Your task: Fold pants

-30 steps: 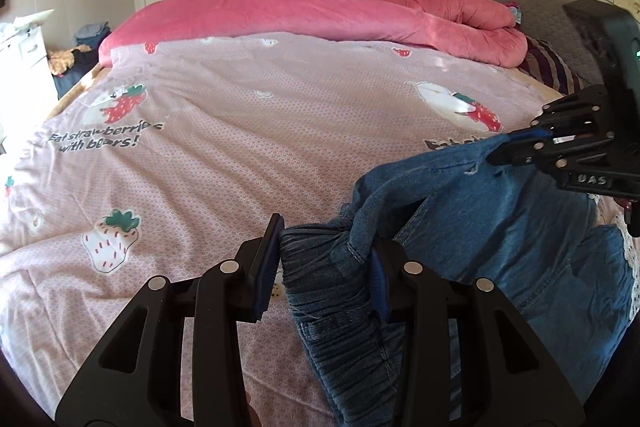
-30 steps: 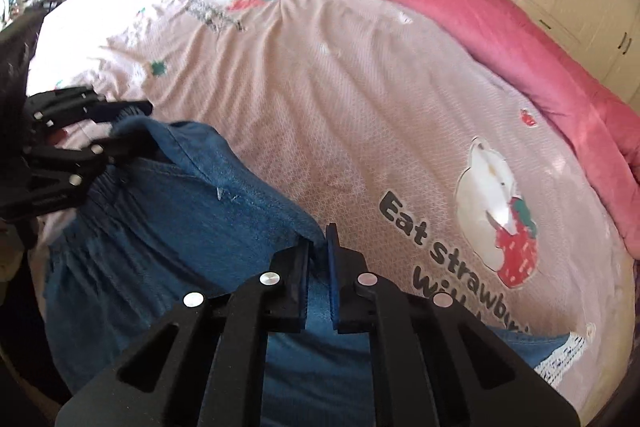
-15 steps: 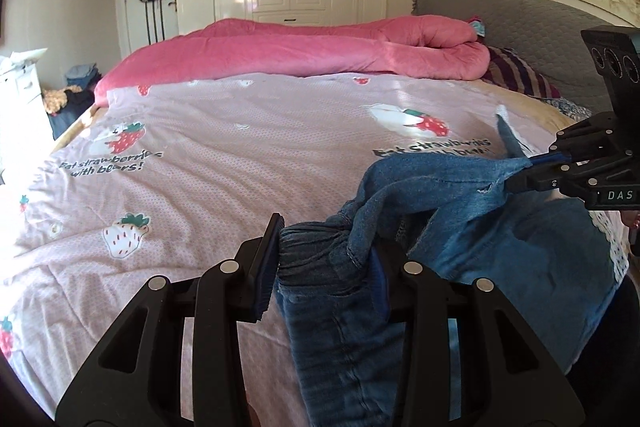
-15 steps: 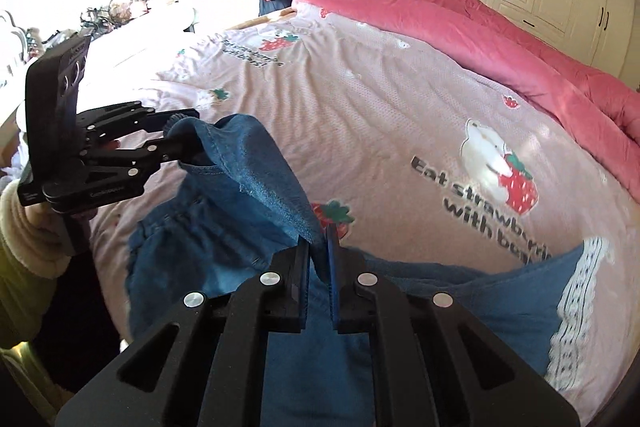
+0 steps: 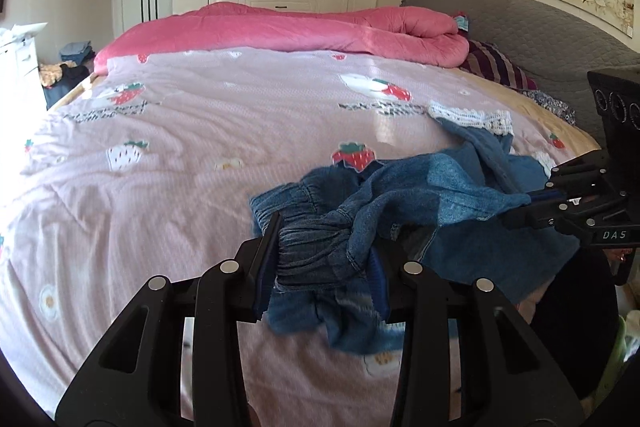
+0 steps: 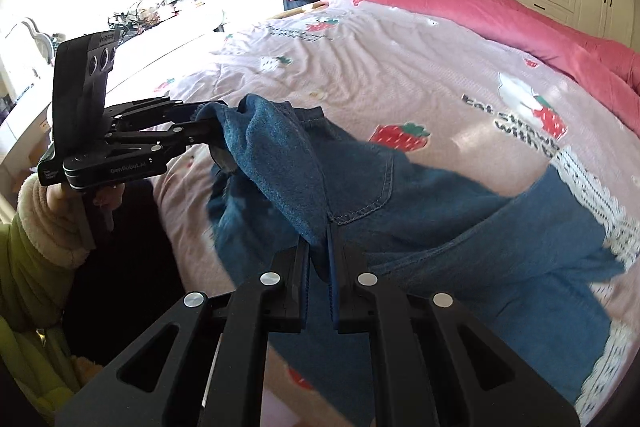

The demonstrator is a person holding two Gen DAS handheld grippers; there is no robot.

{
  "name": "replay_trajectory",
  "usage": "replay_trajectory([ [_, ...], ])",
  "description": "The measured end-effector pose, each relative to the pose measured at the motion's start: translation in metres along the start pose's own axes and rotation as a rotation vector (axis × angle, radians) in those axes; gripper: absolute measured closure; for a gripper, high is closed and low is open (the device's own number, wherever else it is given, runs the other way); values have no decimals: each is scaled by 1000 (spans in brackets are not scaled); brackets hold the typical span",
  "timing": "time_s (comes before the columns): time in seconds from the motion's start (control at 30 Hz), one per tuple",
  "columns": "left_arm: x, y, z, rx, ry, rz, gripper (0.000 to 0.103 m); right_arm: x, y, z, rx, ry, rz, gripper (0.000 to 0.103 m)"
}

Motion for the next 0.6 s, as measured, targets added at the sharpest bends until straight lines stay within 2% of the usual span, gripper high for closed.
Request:
replay_trajectory([
  [0.37, -5, 4, -38, 17, 91, 27, 73, 26, 25, -40, 13, 46, -1, 96],
  [0.6, -1, 6, -42, 4, 129, 43, 67, 43, 20, -55, 60, 55, -9, 93],
])
Point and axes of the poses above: each gripper's, at about its wrist camera, not at the fingertips, and x roughly the way its jaws point, y to its left, z to its top, the point moved 8 cm from there along x, roughly the way its jaws point, and after that the axes turned 12 degrees about z, right-handed, at the moved point
